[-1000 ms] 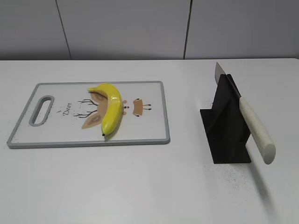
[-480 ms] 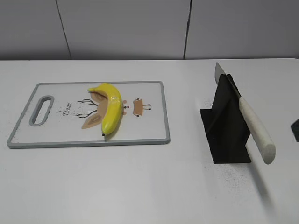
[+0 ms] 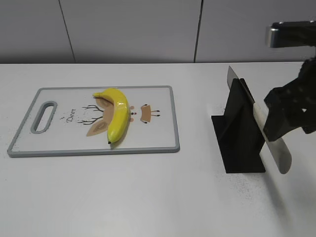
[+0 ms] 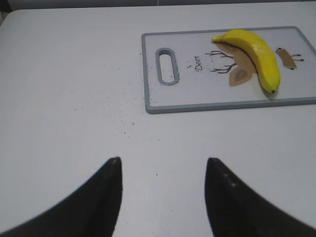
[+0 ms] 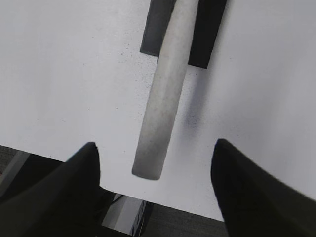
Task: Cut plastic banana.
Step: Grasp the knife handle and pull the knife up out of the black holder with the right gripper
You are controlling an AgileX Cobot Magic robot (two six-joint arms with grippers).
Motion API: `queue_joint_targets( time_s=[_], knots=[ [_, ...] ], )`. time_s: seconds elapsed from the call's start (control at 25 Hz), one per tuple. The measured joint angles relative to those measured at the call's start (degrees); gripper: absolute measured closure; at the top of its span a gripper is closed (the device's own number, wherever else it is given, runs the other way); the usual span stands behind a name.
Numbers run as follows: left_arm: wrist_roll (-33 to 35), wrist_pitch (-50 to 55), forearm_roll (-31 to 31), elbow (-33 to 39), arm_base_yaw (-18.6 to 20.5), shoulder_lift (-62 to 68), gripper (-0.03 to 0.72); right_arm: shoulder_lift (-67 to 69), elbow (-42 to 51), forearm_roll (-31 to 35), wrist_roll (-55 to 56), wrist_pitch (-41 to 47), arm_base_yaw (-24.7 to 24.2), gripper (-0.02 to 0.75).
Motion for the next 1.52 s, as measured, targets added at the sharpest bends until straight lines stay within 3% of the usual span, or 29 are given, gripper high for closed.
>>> queue_joint_targets(
  time_s=[0.4, 0.84, 1.08, 1.52],
  knots=[
    [0.0, 0.0, 0.0, 0.0, 0.0, 0.0, 0.162, 10.41, -0.08, -0.26, 1.99, -1.41, 0.0, 0.223],
    [0.0, -0.06, 0.0, 0.0, 0.0, 0.0, 0.162, 13.69, -0.14, 1.93, 7.7, -1.49, 0.0, 0.339],
    [0.0, -0.06, 0.12, 0.0, 0.0, 0.0, 0.162, 13.68, -0.14, 2.53, 11.74, -0.37, 0.0, 0.577],
    [0.0, -0.06, 0.16, 0.0, 0.0, 0.0, 0.162, 12.6, -0.14, 2.84, 12.74, 0.53, 0.0, 0.576]
  ],
)
